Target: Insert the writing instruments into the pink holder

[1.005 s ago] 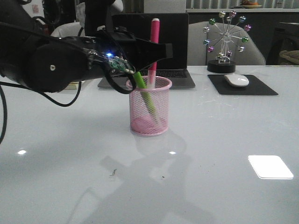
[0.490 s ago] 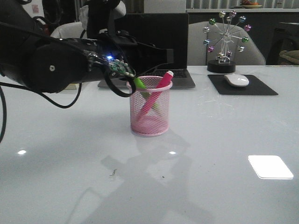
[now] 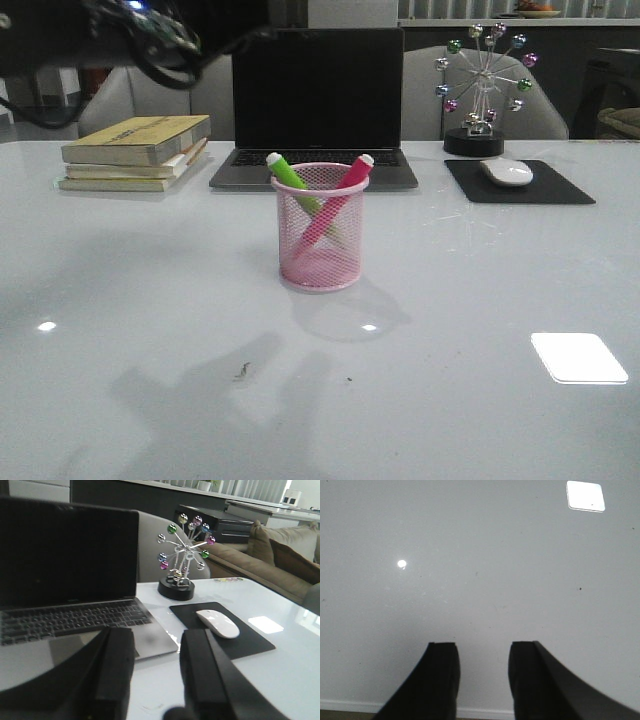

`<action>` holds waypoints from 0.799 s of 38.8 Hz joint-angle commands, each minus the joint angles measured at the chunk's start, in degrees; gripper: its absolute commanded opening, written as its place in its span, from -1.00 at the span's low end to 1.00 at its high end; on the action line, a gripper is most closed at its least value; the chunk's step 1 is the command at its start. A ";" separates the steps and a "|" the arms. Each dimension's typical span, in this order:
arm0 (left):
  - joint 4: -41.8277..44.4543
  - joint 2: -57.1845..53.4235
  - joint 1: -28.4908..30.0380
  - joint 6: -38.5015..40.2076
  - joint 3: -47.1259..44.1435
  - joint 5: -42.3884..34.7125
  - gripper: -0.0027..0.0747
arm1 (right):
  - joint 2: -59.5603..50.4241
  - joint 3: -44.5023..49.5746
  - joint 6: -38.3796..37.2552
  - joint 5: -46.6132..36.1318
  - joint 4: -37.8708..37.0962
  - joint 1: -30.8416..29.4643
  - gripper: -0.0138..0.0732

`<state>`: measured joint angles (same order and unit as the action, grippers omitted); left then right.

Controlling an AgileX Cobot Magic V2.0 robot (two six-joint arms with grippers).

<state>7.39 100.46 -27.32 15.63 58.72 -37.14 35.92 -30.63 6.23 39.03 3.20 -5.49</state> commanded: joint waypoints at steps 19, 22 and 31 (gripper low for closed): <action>5.10 -26.41 11.93 -1.55 1.20 23.38 -0.18 | -0.16 -1.44 0.24 -3.41 -0.03 -0.21 0.18; 5.10 -29.48 13.59 -1.55 1.20 27.25 -0.18 | -0.16 -1.44 0.24 -3.41 -0.03 -0.21 0.18; 8.91 -38.64 15.79 -1.55 -0.19 39.57 -0.18 | -0.16 -1.44 0.24 -3.41 -0.03 -0.21 0.18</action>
<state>15.14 65.72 -11.80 14.10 57.82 3.10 35.92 -30.63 6.23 39.03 3.20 -5.49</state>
